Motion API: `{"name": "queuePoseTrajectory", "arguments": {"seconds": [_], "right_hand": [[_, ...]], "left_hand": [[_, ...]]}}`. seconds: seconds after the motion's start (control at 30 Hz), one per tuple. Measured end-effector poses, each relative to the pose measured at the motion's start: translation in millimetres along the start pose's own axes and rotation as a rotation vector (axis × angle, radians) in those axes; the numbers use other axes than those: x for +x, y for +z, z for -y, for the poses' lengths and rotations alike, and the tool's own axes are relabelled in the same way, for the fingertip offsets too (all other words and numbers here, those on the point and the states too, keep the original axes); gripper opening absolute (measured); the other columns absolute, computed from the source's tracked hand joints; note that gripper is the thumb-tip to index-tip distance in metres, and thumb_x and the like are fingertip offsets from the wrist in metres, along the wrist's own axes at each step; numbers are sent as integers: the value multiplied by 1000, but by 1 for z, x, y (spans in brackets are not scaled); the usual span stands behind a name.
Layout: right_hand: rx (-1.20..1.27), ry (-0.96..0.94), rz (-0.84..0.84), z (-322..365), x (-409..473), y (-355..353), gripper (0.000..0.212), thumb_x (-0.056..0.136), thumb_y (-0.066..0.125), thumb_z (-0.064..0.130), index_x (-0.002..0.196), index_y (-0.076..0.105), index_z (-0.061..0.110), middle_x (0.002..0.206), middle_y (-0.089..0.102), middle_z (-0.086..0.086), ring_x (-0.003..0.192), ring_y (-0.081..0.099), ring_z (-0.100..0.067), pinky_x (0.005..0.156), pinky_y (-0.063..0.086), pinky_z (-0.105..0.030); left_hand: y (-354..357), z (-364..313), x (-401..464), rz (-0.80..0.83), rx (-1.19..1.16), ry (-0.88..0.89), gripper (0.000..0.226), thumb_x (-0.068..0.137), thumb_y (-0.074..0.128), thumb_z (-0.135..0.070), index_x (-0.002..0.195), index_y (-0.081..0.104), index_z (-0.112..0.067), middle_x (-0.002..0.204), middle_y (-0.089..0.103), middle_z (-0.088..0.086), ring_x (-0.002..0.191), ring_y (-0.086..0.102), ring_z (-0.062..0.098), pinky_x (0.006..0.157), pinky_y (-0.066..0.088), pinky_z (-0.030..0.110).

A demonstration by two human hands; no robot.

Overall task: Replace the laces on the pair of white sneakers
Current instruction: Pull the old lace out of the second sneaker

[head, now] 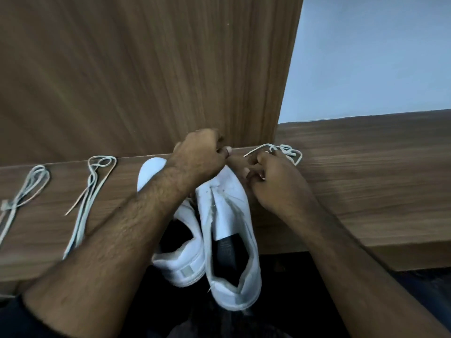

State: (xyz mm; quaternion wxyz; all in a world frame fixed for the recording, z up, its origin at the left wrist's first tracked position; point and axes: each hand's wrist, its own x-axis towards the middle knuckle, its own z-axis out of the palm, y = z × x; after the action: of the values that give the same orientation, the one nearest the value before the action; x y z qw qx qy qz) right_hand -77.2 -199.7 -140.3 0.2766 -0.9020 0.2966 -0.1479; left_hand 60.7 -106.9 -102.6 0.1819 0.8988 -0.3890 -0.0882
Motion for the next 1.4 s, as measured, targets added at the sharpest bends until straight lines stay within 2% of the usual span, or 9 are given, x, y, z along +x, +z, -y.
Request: {"name": "queuePoseTrajectory", "arguments": {"seconds": [0.2, 0.33, 0.5, 0.63, 0.77, 1.03, 1.23, 1.3, 1.4], "right_hand": [[-94, -148, 348, 42, -38, 8, 41, 94, 55, 54, 124, 61, 28, 119, 57, -6, 106, 61, -25, 89, 46, -32], [-258, -157, 414, 41, -60, 12, 43, 100, 46, 48, 140, 47, 32, 128, 49, -11, 112, 58, -32, 94, 48, -39], [-412, -134, 466, 36, -61, 13, 34, 95, 57, 33, 128, 52, 31, 107, 42, -6, 102, 60, -34, 77, 44, -32], [-474, -172, 354, 39, -46, 22, 28, 87, 55, 7, 111, 66, 16, 110, 57, -10, 99, 64, -31, 71, 41, -29], [-480, -130, 202, 40, -11, 32, 25, 90, 54, 8, 110, 68, 13, 109, 62, -12, 99, 65, -32, 68, 36, -28], [-364, -215, -113, 86, 0, 34, 25, 95, 55, 13, 117, 66, 18, 115, 55, -7, 105, 57, -27, 77, 44, -35], [-317, -280, 377, 107, -22, 43, 33, 96, 53, 14, 126, 60, 24, 112, 61, 1, 103, 57, -18, 80, 40, -25], [-271, -259, 466, 104, -26, 44, 35, 93, 54, 10, 127, 59, 21, 114, 65, -4, 102, 60, -21, 86, 47, -31], [-257, -211, 442, 96, -22, 53, 33, 91, 57, 10, 121, 59, 25, 103, 67, -1, 92, 59, -20, 78, 46, -31]], "left_hand": [[-25, 43, -46, 6, -60, -157, 39, 95, 61, -43, 126, 64, -19, 120, 68, 3, 112, 60, 24, 82, 37, 26], [-14, 53, -61, 129, -10, -190, 27, 94, 64, -44, 104, 62, -20, 95, 57, -5, 92, 52, 17, 75, 33, 26], [1, 61, -69, 224, 27, -139, 22, 90, 69, -42, 97, 60, -22, 98, 56, -2, 101, 56, 22, 80, 41, 32], [-3, 56, -66, 261, 105, -127, 38, 85, 75, -41, 113, 63, -17, 119, 59, 8, 112, 54, 26, 89, 45, 35], [-10, 60, -63, 268, 180, -220, 69, 77, 82, -40, 134, 54, -15, 131, 48, 15, 125, 47, 33, 102, 46, 45], [-19, 67, -79, 317, 11, -258, 71, 76, 84, -44, 134, 54, -18, 133, 45, 8, 100, 49, 21, 82, 44, 32], [-16, 97, -107, 315, -410, -243, 75, 63, 95, -28, 126, 55, -28, 120, 63, -3, 110, 63, 18, 95, 54, 39], [-16, 111, -111, 262, -515, -301, 63, 59, 97, -28, 112, 62, -25, 100, 67, -1, 89, 67, 19, 80, 58, 36], [-20, 122, -116, 224, -550, -330, 30, 73, 90, -27, 92, 72, -13, 68, 64, -1, 55, 54, 10, 49, 42, 21]]}}
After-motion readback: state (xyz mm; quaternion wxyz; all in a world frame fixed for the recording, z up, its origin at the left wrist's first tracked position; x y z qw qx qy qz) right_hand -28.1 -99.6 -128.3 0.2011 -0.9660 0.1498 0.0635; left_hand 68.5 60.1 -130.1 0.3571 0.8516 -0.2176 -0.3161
